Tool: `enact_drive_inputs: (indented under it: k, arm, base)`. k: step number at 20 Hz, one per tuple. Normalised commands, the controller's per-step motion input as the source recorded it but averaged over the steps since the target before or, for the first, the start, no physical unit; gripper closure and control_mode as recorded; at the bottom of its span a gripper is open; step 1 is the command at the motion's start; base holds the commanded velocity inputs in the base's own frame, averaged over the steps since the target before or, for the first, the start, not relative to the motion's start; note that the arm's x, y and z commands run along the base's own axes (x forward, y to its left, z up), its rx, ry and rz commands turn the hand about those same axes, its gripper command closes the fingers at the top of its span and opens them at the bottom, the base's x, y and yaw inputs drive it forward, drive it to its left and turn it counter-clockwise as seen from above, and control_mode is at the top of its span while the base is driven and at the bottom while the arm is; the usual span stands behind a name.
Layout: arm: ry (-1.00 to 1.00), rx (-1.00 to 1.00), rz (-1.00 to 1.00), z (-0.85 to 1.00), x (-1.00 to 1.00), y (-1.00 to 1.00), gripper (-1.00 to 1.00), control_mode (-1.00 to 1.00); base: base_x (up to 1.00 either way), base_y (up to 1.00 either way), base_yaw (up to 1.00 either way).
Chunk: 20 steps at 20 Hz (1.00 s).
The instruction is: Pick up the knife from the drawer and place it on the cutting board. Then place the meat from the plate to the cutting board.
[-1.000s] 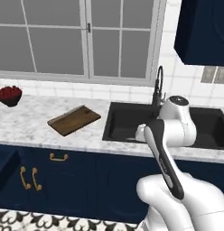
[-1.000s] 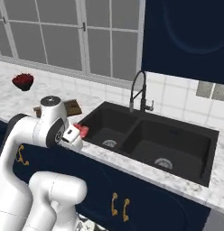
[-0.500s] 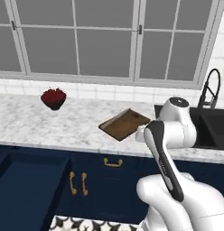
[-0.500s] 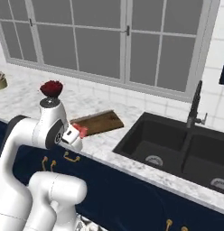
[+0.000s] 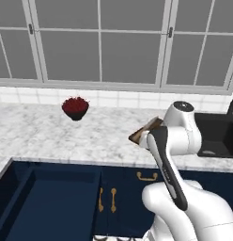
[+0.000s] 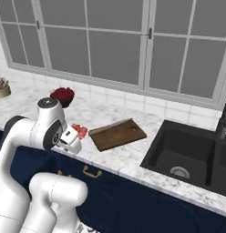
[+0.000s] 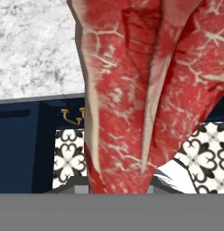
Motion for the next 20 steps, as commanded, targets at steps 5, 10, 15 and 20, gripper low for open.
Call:
enact_drive_inputs:
  k: [5,10,15,20]
  arm:
    - [0.0,0.0,0.0,0.0,0.0,0.0,1.0,1.0]
    - [0.0,0.0,-0.04,0.0,0.08,-0.02,1.0,-1.0]
    - [0.08,0.0,-0.22,-0.14,0.83,-0.11,1.0,-1.0]
    - [0.11,0.0,-0.13,-0.25,0.86,-0.03,1.0,-1.0]
  base:
    - [0.37,-0.4,-0.23]
    - [0.38,-0.03,-0.18]
    - [0.0,0.0,0.0]
    - [0.0,0.0,0.0]
